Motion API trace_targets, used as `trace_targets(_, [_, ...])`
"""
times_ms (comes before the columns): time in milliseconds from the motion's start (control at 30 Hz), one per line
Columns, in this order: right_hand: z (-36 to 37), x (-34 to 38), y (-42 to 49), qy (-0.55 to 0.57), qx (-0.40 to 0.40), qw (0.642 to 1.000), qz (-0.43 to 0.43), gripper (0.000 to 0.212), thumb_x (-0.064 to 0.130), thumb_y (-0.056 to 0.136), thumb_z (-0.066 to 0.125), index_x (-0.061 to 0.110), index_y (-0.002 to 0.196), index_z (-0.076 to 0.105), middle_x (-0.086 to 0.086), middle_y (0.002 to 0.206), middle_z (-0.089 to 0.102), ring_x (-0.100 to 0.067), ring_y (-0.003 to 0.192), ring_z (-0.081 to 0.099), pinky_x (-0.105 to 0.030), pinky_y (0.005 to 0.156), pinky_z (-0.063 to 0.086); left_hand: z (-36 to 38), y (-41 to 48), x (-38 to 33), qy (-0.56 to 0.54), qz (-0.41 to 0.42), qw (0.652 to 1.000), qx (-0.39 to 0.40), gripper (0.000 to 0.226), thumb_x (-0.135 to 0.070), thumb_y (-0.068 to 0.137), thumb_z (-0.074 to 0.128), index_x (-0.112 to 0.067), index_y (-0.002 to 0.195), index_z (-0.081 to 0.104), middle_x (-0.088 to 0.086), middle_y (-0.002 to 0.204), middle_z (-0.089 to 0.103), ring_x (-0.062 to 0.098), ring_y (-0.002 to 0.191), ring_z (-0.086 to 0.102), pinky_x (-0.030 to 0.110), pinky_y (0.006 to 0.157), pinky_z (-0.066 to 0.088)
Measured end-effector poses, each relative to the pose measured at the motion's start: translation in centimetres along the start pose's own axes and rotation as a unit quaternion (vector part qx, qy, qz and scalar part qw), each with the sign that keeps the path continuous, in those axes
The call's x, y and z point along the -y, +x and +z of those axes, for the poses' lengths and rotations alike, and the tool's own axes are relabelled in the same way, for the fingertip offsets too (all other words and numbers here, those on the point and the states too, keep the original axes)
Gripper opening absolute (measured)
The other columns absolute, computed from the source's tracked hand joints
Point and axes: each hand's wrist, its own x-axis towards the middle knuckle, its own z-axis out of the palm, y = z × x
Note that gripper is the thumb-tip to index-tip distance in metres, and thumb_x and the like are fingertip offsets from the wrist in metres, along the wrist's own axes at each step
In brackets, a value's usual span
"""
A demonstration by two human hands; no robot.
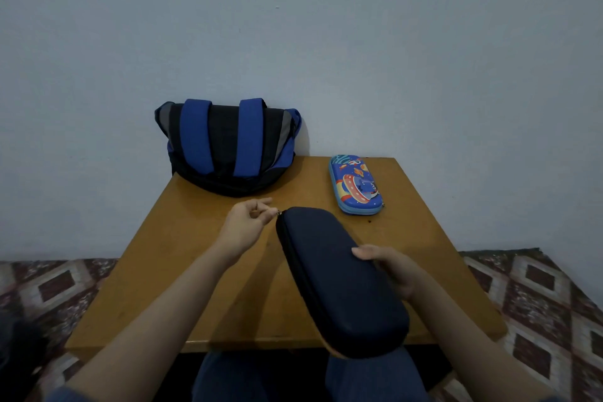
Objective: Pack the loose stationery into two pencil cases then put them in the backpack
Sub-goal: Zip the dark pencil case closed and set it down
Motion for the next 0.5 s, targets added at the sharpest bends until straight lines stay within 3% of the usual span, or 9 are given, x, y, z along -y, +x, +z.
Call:
trace_targets(33, [0.3,-0.3,-0.3,0.061,-0.037,0.997,-0.016,0.059,0.031,0.041,0.092,0.003,0.089,0.072,-0.009,0.084,0.073,-0.017,0.073,0.071,-0.026,0.063,0.056,-0.2,0.1,0.2,-0.028,0.001,0.999,0.017,0.024,-0.013,0.094,0.052,-0.009,0.071,0.05,0.002,0.126,0.057,0.017,0.119,0.05,0.039,0.106,0.038])
trace_targets(100, [0.4,-0.8,-0.6,0.194,-0.123,0.971,-0.07,0.044,0.04,0.063,0.077,0.005,0.087,0.068,-0.007,0.07,0.071,-0.017,0.06,0.069,-0.024,0.057,0.055,-0.5,0.2,0.4,-0.105,-0.01,0.994,0.023,0.025,-0.009,0.096,0.047,-0.008,0.071,0.044,0.008,0.108,0.062,0.02,0.108,0.056,0.036,0.099,0.044])
trace_targets(167, [0.0,-1.4,-0.7,0.277,-0.16,0.94,-0.122,0.055,0.056,0.083,0.049,0.008,0.107,0.062,-0.009,0.087,0.074,-0.023,0.073,0.072,-0.03,0.063,0.059,-0.6,0.2,0.6,-0.15,-0.029,0.988,0.004,0.024,-0.01,0.097,0.046,-0.009,0.073,0.044,0.008,0.086,0.06,0.02,0.089,0.06,0.035,0.093,0.048])
trace_targets(233, [-0.6,-1.7,-0.6,0.324,-0.185,0.915,-0.155,0.069,0.068,0.083,0.038,0.012,0.117,0.058,-0.011,0.106,0.071,-0.03,0.088,0.071,-0.04,0.069,0.059,-0.5,0.1,0.9,-0.153,-0.034,0.987,-0.032,0.024,-0.01,0.097,0.047,-0.009,0.074,0.044,0.007,0.079,0.057,0.018,0.081,0.06,0.034,0.09,0.049])
trace_targets(400, [-0.4,-2.1,0.3,0.454,-0.163,0.854,-0.194,0.086,0.073,0.081,0.037,0.005,0.132,0.044,-0.024,0.122,0.06,-0.039,0.117,0.053,-0.05,0.089,0.05,0.5,-0.1,1.1,-0.124,-0.05,0.982,-0.131,0.027,-0.012,0.096,0.049,-0.011,0.069,0.044,0.01,0.08,0.058,0.025,0.084,0.063,0.04,0.086,0.052])
trace_targets(500, [0.8,-1.2,0.9,0.516,-0.131,0.821,-0.209,0.096,0.072,0.075,0.047,-0.002,0.134,0.033,-0.031,0.126,0.045,-0.044,0.131,0.035,-0.063,0.102,0.028,1.2,-0.5,0.9,-0.117,-0.059,0.975,-0.177,0.028,-0.013,0.094,0.053,-0.011,0.067,0.045,0.013,0.079,0.059,0.033,0.086,0.064,0.043,0.082,0.054])
